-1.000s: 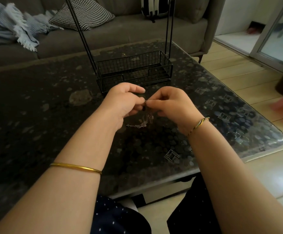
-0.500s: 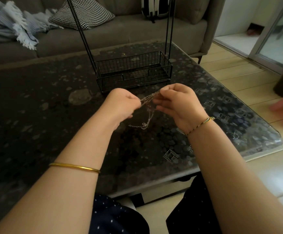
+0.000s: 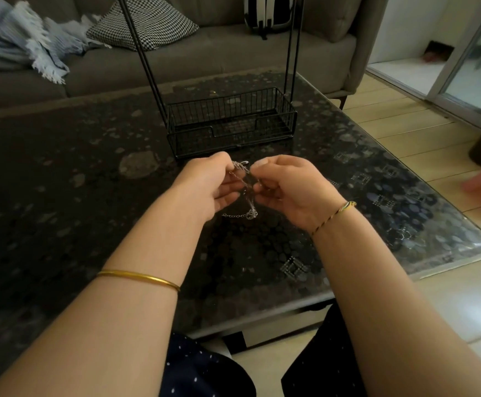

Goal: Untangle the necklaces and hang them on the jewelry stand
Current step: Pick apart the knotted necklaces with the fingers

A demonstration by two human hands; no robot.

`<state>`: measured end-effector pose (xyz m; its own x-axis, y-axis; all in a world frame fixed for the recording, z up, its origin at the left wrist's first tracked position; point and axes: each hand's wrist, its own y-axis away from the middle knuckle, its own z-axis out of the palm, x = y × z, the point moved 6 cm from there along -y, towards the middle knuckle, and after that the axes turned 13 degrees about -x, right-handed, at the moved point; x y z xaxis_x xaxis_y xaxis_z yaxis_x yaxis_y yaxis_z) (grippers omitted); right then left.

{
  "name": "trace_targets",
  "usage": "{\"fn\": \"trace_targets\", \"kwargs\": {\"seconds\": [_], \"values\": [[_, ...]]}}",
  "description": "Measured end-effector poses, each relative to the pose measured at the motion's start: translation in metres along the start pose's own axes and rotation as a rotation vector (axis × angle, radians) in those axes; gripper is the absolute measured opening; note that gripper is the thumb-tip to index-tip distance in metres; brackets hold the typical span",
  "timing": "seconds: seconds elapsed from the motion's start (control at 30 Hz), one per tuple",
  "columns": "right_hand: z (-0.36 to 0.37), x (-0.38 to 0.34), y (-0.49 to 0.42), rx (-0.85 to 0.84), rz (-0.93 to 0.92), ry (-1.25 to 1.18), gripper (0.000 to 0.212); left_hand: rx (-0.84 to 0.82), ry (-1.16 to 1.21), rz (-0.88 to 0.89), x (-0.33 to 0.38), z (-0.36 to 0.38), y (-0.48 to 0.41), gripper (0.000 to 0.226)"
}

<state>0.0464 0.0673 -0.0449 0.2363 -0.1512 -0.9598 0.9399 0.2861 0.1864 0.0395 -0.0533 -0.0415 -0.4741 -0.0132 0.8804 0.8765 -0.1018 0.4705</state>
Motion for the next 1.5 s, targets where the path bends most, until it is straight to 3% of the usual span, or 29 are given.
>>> {"fn": "trace_targets", "kwargs": {"seconds": [0.2,0.4,0.7,1.13,1.5], "values": [[0.004,-0.005,-0.001,0.038,-0.082,0.302,0.009,-0.044,-0.039,0.024,0.003,0.004,0.000,0.018],[-0.007,-0.006,-0.001,0.095,-0.081,0.118,0.014,-0.001,-0.269,0.100,0.010,-0.002,-0.001,0.016],[-0.010,-0.007,0.002,0.085,-0.046,0.150,0.009,-0.073,-0.297,0.114,0.010,0.001,0.003,0.013],[-0.012,-0.010,0.003,0.161,-0.087,0.183,0.013,0.031,-0.409,0.161,0.014,-0.004,-0.004,0.015],[-0.013,-0.004,-0.002,0.163,-0.042,0.152,0.015,-0.006,-0.173,0.155,0.014,-0.004,0.000,0.015]]}}
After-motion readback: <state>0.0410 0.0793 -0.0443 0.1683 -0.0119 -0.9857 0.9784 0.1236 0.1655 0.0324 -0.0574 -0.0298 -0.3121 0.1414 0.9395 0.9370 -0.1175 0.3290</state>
